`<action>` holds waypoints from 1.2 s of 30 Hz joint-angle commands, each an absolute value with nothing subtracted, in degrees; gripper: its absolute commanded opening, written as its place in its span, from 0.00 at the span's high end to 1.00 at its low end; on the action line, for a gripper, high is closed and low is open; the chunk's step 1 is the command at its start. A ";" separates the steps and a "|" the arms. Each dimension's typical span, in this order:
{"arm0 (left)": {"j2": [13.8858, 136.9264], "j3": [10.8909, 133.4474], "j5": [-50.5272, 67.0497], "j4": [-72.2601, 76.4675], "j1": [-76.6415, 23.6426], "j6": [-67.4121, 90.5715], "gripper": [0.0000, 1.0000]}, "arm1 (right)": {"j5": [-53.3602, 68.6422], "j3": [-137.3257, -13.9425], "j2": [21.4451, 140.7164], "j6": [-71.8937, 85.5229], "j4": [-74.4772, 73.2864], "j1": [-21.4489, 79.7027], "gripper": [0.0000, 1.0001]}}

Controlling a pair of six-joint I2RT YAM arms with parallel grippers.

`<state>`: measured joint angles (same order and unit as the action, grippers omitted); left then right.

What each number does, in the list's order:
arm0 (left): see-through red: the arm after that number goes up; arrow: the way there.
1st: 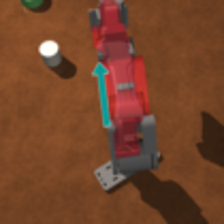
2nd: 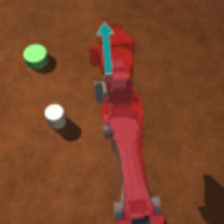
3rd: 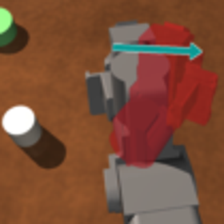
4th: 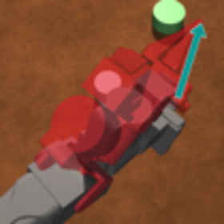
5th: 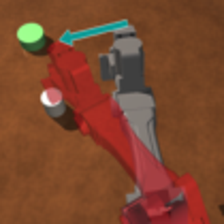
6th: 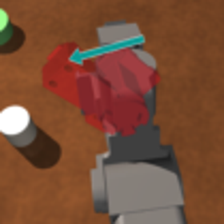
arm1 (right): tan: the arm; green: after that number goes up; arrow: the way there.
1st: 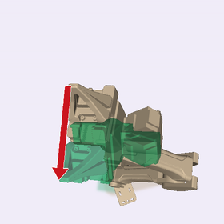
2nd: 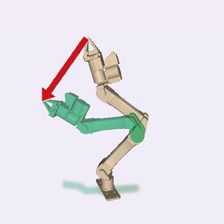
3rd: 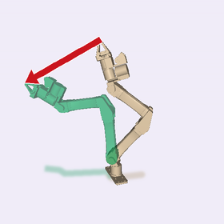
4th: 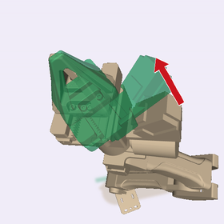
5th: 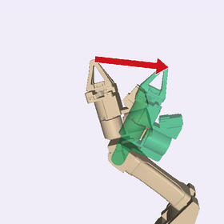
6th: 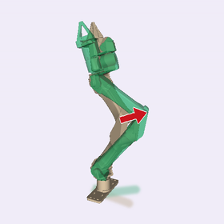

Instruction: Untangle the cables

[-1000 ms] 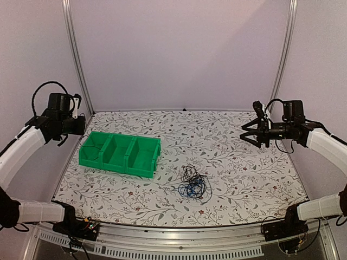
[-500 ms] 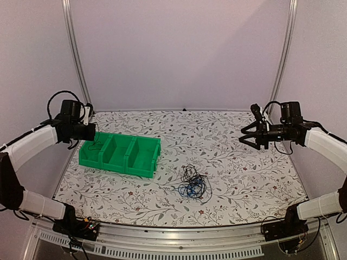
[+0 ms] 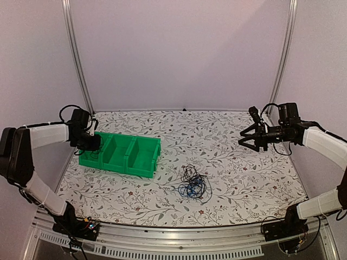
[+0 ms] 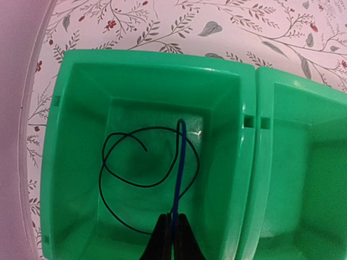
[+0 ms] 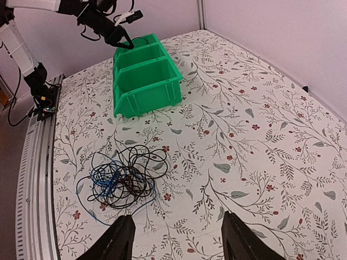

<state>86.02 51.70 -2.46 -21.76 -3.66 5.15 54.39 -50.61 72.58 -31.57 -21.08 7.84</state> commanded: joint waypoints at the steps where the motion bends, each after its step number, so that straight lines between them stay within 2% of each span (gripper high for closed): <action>1: 87.86 53.31 -0.64 -22.50 -2.81 6.48 0.98 | 54.58 -52.12 73.24 -32.60 -22.19 7.67 0.41; 9: 81.24 53.62 -1.96 -26.00 -2.81 7.64 0.64 | 54.41 -52.28 73.89 -32.94 -22.59 7.73 0.41; 15: 74.18 53.64 -2.63 -29.95 -2.81 8.00 0.51 | 54.24 -52.62 74.68 -33.46 -23.20 7.79 0.41; 18: 71.58 53.89 -2.57 -31.08 -2.88 8.21 0.50 | 54.36 -52.82 75.00 -33.70 -23.54 7.86 0.42; 21: 68.63 54.27 3.38 -29.77 -4.60 8.72 0.51 | 54.34 -52.66 75.40 -33.84 -23.61 8.37 0.43; 24: 65.12 53.36 7.64 -24.83 -11.85 10.04 0.51 | 53.63 -52.48 76.19 -34.06 -23.48 9.83 0.44; 27: 63.55 52.72 6.41 -18.92 -22.18 12.37 0.52 | 52.99 -52.55 77.68 -34.10 -23.47 11.80 0.48; 31: 67.26 53.36 4.90 -12.93 -34.54 14.58 0.52 | 51.60 -53.02 80.98 -34.48 -23.79 15.35 0.52; 36: 81.07 60.01 1.40 -12.64 -47.95 14.57 0.52 | 49.91 -53.91 84.06 -35.13 -24.41 18.24 0.56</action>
<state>71.79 55.11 3.81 -15.40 -40.69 13.43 51.72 -51.86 82.17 -34.22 -23.31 16.45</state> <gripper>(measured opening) 0.480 0.450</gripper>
